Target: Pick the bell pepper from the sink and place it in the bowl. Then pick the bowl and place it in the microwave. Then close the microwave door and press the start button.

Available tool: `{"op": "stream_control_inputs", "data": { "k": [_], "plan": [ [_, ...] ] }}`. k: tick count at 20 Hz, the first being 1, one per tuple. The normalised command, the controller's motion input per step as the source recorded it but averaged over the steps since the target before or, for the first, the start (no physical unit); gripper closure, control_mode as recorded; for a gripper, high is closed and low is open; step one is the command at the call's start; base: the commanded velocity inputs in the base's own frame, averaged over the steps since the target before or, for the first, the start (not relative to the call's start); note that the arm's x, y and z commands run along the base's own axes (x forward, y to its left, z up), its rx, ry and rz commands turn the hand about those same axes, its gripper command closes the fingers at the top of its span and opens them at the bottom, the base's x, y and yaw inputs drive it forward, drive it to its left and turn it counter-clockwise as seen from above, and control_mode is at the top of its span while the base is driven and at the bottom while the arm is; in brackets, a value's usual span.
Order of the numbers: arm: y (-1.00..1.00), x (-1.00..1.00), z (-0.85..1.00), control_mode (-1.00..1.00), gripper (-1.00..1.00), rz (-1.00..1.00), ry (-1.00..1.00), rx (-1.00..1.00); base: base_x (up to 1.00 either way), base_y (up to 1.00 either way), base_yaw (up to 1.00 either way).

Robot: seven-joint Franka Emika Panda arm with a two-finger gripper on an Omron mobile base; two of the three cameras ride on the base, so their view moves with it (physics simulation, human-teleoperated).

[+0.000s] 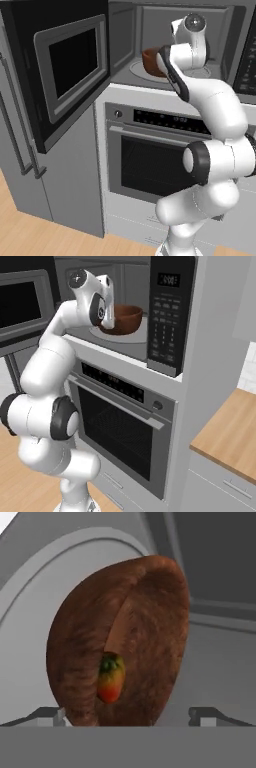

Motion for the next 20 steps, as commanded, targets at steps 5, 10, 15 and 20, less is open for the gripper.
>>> {"op": "stream_control_inputs", "data": {
  "k": [5,10,15,20],
  "plan": [
    [0.11,-0.63,0.68,-1.0,-1.0,0.0,-0.22,0.0,0.0,0.0,0.0],
    [0.11,-0.9,0.97,-1.0,-1.0,0.0,-0.03,0.0,0.0,0.0,0.0],
    [0.09,-0.93,0.33,-1.0,-1.0,0.0,0.0,0.0,0.0,0.0,0.0],
    [0.14,-1.0,0.01,-1.0,-1.0,0.0,0.0,0.01,0.0,0.0,0.0]
  ]
}}
